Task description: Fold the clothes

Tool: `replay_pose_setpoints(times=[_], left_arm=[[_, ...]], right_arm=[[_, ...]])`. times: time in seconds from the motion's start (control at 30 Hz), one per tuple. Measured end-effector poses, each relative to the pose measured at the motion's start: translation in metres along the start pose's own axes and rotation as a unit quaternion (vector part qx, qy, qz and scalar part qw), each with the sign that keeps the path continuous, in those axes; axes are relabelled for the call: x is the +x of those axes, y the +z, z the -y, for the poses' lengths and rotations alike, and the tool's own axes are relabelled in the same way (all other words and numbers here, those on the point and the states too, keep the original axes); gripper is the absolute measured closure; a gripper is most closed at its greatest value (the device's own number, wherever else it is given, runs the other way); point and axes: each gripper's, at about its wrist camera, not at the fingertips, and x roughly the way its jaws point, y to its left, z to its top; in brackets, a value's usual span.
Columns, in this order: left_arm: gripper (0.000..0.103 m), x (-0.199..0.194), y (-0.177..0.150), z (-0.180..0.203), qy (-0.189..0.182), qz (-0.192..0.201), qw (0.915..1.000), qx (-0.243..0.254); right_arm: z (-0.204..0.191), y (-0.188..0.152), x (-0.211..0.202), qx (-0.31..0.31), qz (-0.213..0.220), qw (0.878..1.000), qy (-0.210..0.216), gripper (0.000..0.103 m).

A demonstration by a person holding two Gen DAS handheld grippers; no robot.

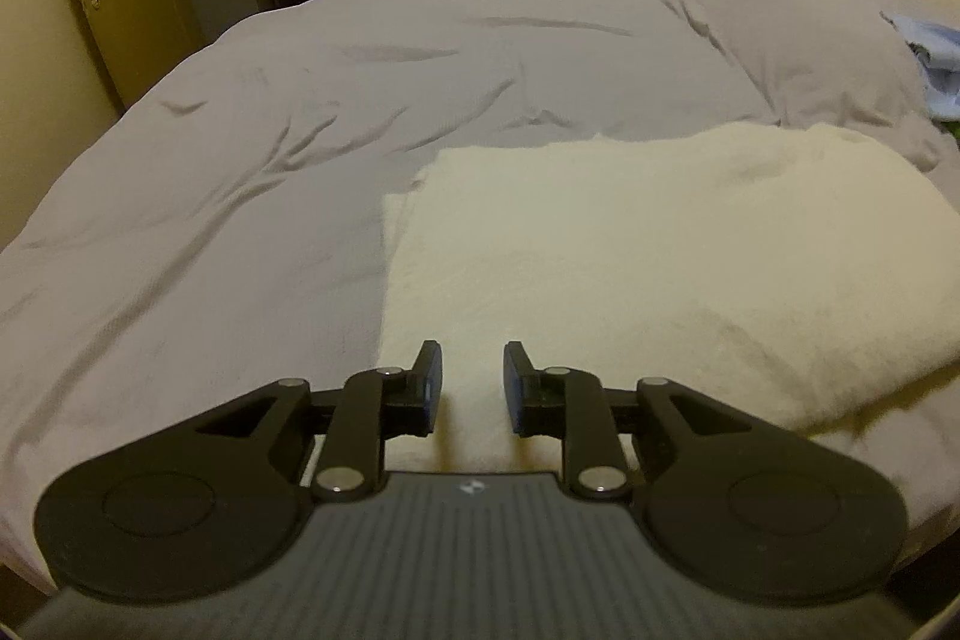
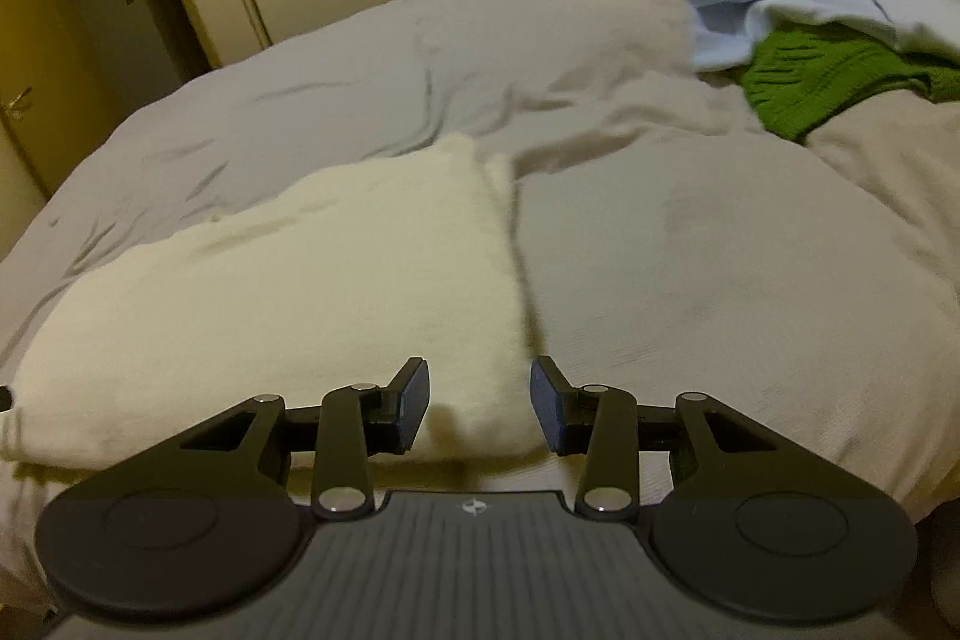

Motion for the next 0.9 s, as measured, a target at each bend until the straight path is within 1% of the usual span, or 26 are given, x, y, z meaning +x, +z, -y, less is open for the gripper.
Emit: replay_pose_setpoints(times=[0.07,0.1,0.13,0.17,0.2,0.23,0.33,0.4,0.43,0.57,0.63,0.67,0.7,0.73,0.8,0.83,0.87,0.9], left_arm=[[0.083,0.004,-0.001,-0.001,0.003,0.001,1.0,0.003],[0.083,0.007,-0.001,0.0,0.003,0.0,1.0,0.004],[0.083,0.009,-0.001,0.0,0.004,-0.003,1.0,0.005],[0.083,0.012,0.0,0.001,0.004,-0.003,1.0,0.006],[0.083,0.015,0.0,0.002,0.005,-0.003,1.0,0.008],[0.083,0.018,0.001,0.002,0.006,-0.002,0.9999,0.01],[0.083,0.024,0.002,0.002,0.003,0.003,0.9999,0.016],[0.083,0.029,0.003,0.002,0.004,0.004,0.9997,0.023],[0.083,0.032,0.003,0.001,0.006,0.005,0.9996,0.026],[0.081,0.039,0.002,-0.002,0.004,0.007,0.9993,0.035],[0.081,0.039,0.003,-0.003,0.006,0.007,0.9992,0.039],[0.081,0.038,0.004,-0.004,0.007,0.007,0.9991,0.04],[0.081,0.036,0.004,-0.005,0.009,0.006,0.9992,0.039],[0.081,0.033,0.004,-0.006,0.01,0.007,0.9993,0.036],[0.081,0.027,0.004,-0.008,0.009,0.012,0.9993,0.033],[0.081,0.026,0.002,-0.008,0.009,0.013,0.9993,0.035],[0.081,0.027,0.001,-0.007,0.011,0.01,0.9992,0.038],[0.081,0.031,-0.002,-0.006,0.017,0.002,0.999,0.042]], right_arm=[[0.01,0.001,0.009,0.018,-0.003,1.0,0.009,0.062],[0.014,0.001,0.014,0.026,-0.004,0.999,0.021,0.062],[0.017,0.002,0.018,0.032,-0.006,0.999,0.04,0.066],[0.019,0.003,0.021,0.035,-0.008,0.998,0.051,0.073],[0.019,0.003,0.022,0.029,-0.007,0.998,0.048,0.091],[0.019,0.004,0.017,0.022,-0.001,0.999,0.046,0.094],[0.022,0.006,-0.008,0.024,0.024,0.998,0.06,0.097],[0.024,0.003,-0.025,0.032,0.033,0.997,0.066,0.097],[0.026,0.0,-0.026,0.036,0.029,0.997,0.065,0.097],[0.037,-0.014,-0.007,0.061,-0.006,0.996,0.06,0.096],[0.038,-0.011,-0.002,0.071,-0.002,0.996,0.054,0.093],[0.034,-0.009,-0.004,0.069,0.004,0.997,0.044,0.091],[0.03,-0.006,-0.009,0.06,0.014,0.998,0.031,0.078],[0.025,-0.003,-0.013,0.052,0.024,0.998,0.017,0.073],[0.011,0.0,-0.024,0.023,0.051,0.998,-0.004,0.073],[0.004,-0.001,-0.026,0.011,0.057,0.998,-0.002,0.073],[-0.002,-0.001,-0.025,0.003,0.057,0.998,0.006,0.074],[-0.006,-0.002,-0.019,-0.001,0.046,0.999,0.004,0.072]])
